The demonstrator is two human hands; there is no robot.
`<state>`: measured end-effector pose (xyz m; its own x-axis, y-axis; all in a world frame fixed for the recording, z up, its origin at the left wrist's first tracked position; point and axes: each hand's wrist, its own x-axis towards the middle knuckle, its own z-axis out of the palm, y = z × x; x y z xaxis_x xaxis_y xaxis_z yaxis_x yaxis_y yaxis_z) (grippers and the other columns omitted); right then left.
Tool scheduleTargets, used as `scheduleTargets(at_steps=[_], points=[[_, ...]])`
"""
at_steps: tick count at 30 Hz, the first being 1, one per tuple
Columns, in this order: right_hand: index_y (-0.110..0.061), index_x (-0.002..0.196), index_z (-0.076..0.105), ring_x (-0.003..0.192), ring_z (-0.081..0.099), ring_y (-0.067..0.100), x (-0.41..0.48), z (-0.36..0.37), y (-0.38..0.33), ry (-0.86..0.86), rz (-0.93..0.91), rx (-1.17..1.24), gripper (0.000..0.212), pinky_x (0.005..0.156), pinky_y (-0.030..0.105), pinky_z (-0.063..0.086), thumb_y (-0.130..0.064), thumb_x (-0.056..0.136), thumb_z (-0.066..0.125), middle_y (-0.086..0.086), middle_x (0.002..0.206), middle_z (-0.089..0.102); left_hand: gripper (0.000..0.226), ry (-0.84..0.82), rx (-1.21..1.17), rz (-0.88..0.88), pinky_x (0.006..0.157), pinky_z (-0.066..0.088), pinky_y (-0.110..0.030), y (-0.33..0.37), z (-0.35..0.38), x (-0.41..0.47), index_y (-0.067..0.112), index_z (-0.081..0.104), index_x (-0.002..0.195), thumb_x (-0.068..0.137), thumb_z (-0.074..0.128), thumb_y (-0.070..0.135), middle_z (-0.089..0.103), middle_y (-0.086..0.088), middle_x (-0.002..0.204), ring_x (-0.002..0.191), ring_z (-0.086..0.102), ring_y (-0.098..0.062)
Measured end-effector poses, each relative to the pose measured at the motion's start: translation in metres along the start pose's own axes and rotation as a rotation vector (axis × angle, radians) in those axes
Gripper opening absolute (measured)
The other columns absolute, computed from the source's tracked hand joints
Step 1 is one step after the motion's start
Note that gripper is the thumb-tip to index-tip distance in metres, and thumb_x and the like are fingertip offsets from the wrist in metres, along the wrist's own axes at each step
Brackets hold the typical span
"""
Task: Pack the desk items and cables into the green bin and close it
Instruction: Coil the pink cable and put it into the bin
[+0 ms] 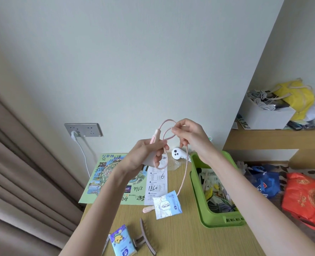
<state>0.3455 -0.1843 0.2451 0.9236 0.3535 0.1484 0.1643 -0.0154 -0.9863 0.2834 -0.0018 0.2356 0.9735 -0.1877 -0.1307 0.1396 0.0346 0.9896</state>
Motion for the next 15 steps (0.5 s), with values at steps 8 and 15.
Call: scheduleTargets(at_steps=[8,15], points=[[-0.007,0.084,0.066,0.056,0.040,0.013,-0.011,-0.019,0.045,0.085,0.092,0.167,0.019,0.060,0.021,0.045,-0.024,0.092,0.062,0.000,0.059,0.042,0.023,0.093,-0.178,0.105,0.045,0.040,-0.023,0.027,-0.019,-0.002,0.016,0.062,0.071,0.090,0.060,0.028,0.042,0.001,0.059,0.048,0.040,-0.013],[-0.001,0.094,0.066,0.057,0.046,0.013,-0.017,-0.009,0.047,0.145,0.049,0.123,0.023,0.062,0.025,0.045,-0.021,0.098,0.054,0.000,0.060,0.049,0.025,0.212,-0.043,0.141,0.047,0.042,-0.024,0.020,-0.016,0.000,0.009,0.073,0.082,0.095,0.058,0.026,0.050,0.000,0.061,0.046,0.045,-0.015]])
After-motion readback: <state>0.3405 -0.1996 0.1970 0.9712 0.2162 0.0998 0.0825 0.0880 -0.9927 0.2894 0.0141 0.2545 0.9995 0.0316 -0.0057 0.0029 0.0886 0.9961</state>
